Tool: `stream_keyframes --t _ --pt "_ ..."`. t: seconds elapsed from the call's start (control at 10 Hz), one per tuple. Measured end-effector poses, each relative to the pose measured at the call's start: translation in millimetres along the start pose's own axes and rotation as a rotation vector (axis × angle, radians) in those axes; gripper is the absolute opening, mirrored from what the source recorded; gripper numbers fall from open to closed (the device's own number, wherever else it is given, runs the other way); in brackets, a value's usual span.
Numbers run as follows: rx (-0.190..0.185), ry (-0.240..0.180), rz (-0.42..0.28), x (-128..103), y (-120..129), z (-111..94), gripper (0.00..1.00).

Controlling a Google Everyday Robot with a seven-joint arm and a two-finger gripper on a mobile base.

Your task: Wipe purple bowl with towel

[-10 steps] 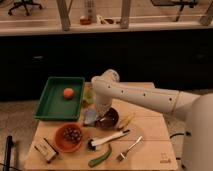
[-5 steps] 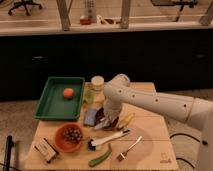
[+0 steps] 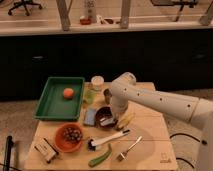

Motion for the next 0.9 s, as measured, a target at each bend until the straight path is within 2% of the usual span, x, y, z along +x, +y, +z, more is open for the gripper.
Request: stream_keyframes --t 0.3,0.5,0.9 --pt "0.002 0.019 0.001 10 -24 -1 0.00" --pt "0.001 0.021 -0.021 6 -35 1 0.00" --pt "0.014 0.006 -0.143 -41 -68 0 0.00"
